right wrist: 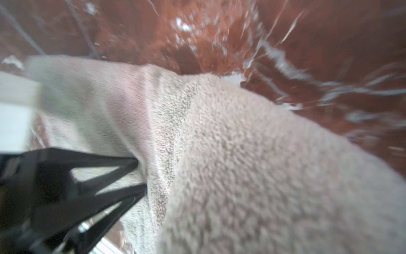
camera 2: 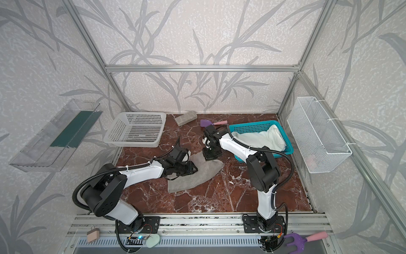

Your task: Fold and stack the towels

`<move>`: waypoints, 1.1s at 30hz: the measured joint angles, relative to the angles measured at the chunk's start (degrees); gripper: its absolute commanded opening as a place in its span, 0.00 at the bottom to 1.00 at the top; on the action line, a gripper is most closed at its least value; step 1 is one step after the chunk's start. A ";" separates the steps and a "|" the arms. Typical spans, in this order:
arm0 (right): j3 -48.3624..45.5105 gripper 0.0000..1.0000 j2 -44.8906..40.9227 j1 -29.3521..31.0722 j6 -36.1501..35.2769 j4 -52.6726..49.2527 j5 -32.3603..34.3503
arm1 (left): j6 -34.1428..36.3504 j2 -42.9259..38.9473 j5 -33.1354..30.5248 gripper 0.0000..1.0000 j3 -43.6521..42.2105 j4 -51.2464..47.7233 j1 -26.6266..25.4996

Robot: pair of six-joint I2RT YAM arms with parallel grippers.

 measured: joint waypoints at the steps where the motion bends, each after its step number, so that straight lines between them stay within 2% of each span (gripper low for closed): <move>1: 2.36 0.00 -1.29 -1.03 -1.68 -3.34 1.11 | 0.57 -0.70 -0.15 0.40 0.33 -1.46 0.31; 4: 8.83 0.00 -5.66 -5.75 -6.47 -12.04 6.10 | 1.88 -1.11 -0.57 0.40 2.45 -4.59 1.36; 8: 13.11 0.00 -12.87 -14.97 -11.61 -17.79 13.77 | 3.37 -0.17 -0.48 0.40 5.31 -6.34 2.60; 10: 10.40 0.00 -17.46 -20.44 -13.05 -15.74 15.89 | 3.80 1.75 0.22 0.41 6.93 -6.51 3.02; 12: 3.72 0.00 -21.38 -25.90 -13.44 -11.61 15.30 | 4.17 4.44 1.20 0.41 8.57 -6.80 3.26; 15: -4.68 0.00 -19.78 -29.94 -12.92 -7.67 12.22 | 5.11 8.13 2.51 0.42 10.60 -8.26 3.37; 18: -7.87 0.00 -9.51 -28.83 -11.65 -3.85 7.48 | 6.58 9.68 2.97 0.43 11.61 -10.78 3.98; 21: -9.57 0.00 -2.86 -24.74 -10.34 -0.15 6.88 | 7.43 9.70 3.54 0.43 11.58 -12.48 5.05; 28: -8.87 0.00 -1.66 -10.51 -4.42 1.68 -0.96 | 8.48 9.70 5.31 0.43 13.27 -17.14 8.90; 33: -5.49 0.00 0.04 -4.50 -2.73 1.05 -2.05 | 9.38 8.85 4.59 0.43 16.00 -18.69 8.96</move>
